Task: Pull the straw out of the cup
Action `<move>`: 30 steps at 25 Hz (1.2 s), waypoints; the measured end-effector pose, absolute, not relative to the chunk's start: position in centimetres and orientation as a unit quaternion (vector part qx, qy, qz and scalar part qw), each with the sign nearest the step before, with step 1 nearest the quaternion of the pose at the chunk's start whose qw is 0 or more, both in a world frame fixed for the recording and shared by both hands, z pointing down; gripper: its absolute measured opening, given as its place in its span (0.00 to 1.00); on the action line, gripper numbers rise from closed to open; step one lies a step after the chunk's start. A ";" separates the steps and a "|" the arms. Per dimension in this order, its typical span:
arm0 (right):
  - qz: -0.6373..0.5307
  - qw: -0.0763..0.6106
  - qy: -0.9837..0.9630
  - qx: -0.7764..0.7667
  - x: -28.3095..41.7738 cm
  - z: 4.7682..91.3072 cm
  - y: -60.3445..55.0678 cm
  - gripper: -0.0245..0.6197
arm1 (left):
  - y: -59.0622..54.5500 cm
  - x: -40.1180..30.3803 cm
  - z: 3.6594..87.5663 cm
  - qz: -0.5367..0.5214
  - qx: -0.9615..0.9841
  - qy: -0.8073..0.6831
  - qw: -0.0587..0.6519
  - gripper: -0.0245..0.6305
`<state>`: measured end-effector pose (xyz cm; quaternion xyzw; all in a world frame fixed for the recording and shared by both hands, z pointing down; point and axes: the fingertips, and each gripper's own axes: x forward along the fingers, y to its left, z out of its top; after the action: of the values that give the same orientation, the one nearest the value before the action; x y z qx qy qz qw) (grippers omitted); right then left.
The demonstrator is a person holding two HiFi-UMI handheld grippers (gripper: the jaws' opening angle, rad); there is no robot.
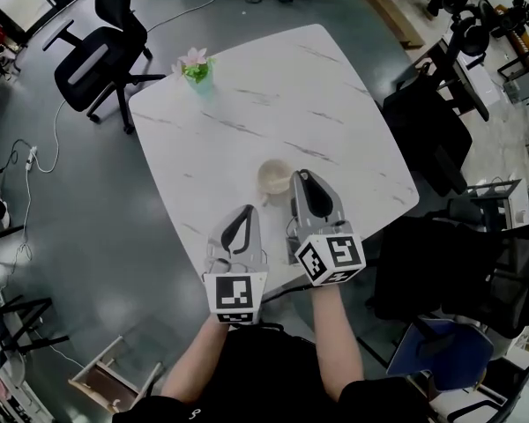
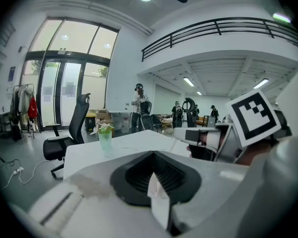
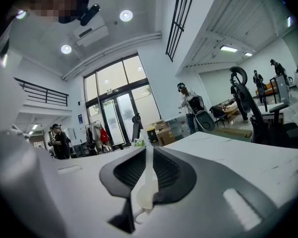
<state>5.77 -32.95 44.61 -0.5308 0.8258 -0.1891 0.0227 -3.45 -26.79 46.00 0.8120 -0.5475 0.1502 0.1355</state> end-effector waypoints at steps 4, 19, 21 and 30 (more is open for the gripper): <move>-0.165 0.026 0.838 -0.520 5.4 42.2 -31.5 0.11 | -26.3 -3.5 44.6 0.141 0.812 -0.553 0.124 0.04; -0.094 0.008 0.858 -0.505 5.9 36.5 -25.5 0.10 | -23.7 -3.3 40.3 0.110 0.811 -0.568 0.084 0.04; -0.087 0.008 0.859 -0.505 6.1 36.0 -24.7 0.10 | -23.3 -3.1 39.6 0.105 0.812 -0.568 0.078 0.04; -0.063 0.012 0.863 -0.501 6.9 34.4 -21.9 0.10 | -21.6 -1.8 37.5 0.089 0.818 -0.566 0.055 0.04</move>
<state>6.86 -21.94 34.43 -0.5011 0.8630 -0.0632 0.0123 -1.78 -21.57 37.49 0.8179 -0.5657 0.0893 0.0551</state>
